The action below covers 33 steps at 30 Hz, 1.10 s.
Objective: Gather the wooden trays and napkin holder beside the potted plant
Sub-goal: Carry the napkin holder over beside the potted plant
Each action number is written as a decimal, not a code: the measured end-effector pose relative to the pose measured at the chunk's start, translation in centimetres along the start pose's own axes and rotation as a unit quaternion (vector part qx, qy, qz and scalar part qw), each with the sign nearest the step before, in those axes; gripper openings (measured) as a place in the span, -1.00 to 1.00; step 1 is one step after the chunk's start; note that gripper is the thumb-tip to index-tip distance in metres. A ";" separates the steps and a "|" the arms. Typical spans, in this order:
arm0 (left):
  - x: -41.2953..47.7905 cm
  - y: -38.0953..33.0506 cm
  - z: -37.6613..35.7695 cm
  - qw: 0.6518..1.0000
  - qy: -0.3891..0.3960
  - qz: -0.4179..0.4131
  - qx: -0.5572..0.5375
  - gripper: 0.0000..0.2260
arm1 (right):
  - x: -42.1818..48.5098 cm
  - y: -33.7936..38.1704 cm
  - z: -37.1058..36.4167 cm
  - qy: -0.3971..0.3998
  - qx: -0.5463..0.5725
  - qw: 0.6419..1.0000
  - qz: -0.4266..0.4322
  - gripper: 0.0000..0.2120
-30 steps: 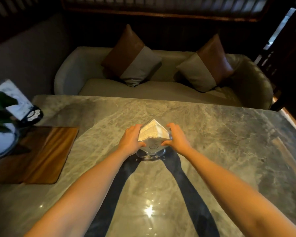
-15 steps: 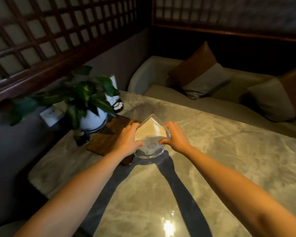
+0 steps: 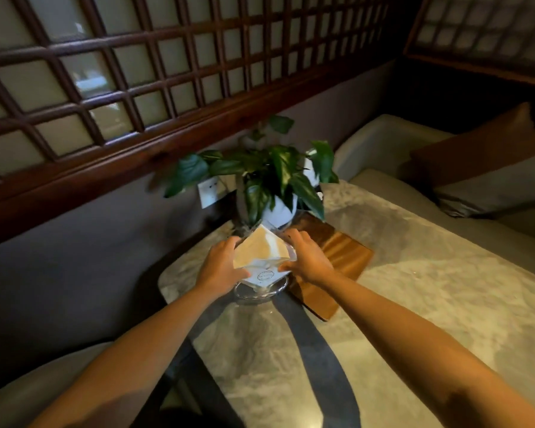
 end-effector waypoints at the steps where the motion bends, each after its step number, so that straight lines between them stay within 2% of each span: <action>1: -0.1 1.2 0.7 1.000 -0.005 0.011 -0.001 -0.39 | 0.8 1.1 -0.9 0.011 0.001 1.000 0.009 -0.30; 11: -1.0 10.8 5.4 0.990 -0.057 0.125 0.023 -0.45 | 7.4 10.0 -7.9 0.102 -0.015 0.992 0.073 -0.31; 21: 1.3 13.6 6.3 0.984 -0.072 0.162 0.033 -0.47 | 12.1 12.4 -9.6 0.128 0.005 0.989 0.073 -0.32; 33: 2.9 14.4 6.1 0.985 -0.075 0.150 0.043 -0.49 | 15.1 13.1 -10.0 0.154 0.015 0.985 0.075 -0.36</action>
Point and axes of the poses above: each hand's wrist, its own x-axis towards the middle knuckle, its own z-axis out of the back of the hand, y = z × x, the point moved 8 cm from there along x, towards the middle knuckle, and after that the axes turned 4 degrees about -z, right-handed, at the moved point
